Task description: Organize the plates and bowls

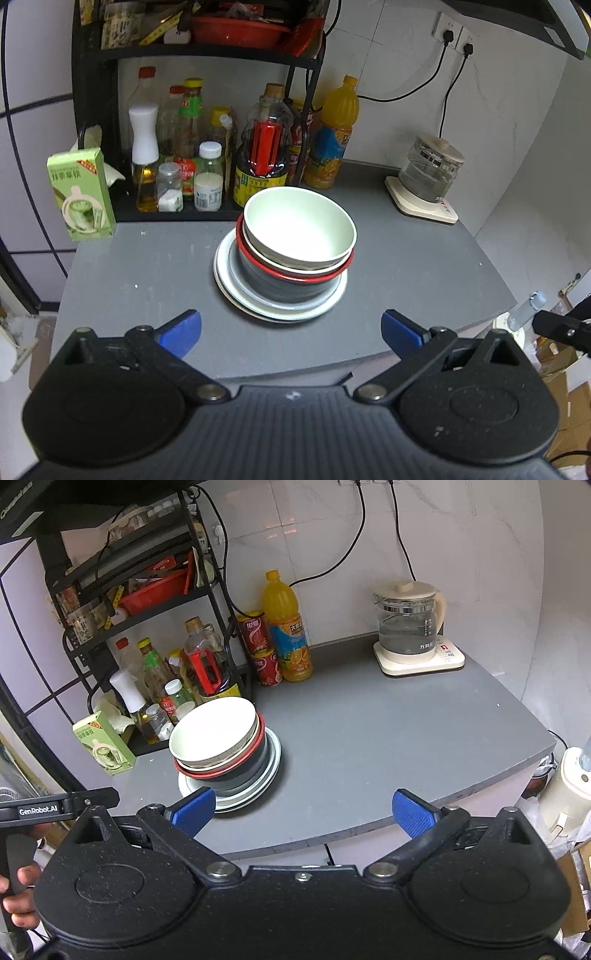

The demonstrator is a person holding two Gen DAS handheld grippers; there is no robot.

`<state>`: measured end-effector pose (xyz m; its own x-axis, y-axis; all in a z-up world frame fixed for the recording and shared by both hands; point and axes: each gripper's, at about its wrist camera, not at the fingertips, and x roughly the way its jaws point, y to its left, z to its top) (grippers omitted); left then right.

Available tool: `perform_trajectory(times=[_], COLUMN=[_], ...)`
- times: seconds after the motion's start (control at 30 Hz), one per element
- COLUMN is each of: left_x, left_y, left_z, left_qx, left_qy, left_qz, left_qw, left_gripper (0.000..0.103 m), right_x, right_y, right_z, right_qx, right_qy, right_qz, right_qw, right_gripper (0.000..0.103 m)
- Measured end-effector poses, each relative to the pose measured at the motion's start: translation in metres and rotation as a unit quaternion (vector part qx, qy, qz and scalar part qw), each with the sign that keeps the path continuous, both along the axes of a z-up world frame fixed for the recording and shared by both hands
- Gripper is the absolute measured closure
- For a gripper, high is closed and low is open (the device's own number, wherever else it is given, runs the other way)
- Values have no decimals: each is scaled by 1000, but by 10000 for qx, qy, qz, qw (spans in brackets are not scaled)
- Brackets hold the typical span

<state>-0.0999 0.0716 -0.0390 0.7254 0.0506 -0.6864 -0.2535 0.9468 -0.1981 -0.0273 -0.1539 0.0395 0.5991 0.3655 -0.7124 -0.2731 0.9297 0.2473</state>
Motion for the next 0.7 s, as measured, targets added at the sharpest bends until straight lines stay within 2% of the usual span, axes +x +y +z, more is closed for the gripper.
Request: perform_trajectory(times=[0.13, 0.4, 0.7], left_x=[-1, 4, 19], left_y=[-1, 1, -6], left_z=[2, 2, -3], left_qx=[161, 176, 203], left_qy=[20, -12, 39], left_qz=[38, 27, -119], left_qw=[9999, 9998, 9997], left_gripper=[0, 0, 0], right_x=[1, 1, 5], right_y=[4, 8, 4], right_z=[-1, 4, -1], right_qx=[-36, -74, -117], right_qy=[8, -67, 14], right_qz=[96, 236, 145], right_qw=[9999, 9997, 9998], right_gripper=[0, 0, 0])
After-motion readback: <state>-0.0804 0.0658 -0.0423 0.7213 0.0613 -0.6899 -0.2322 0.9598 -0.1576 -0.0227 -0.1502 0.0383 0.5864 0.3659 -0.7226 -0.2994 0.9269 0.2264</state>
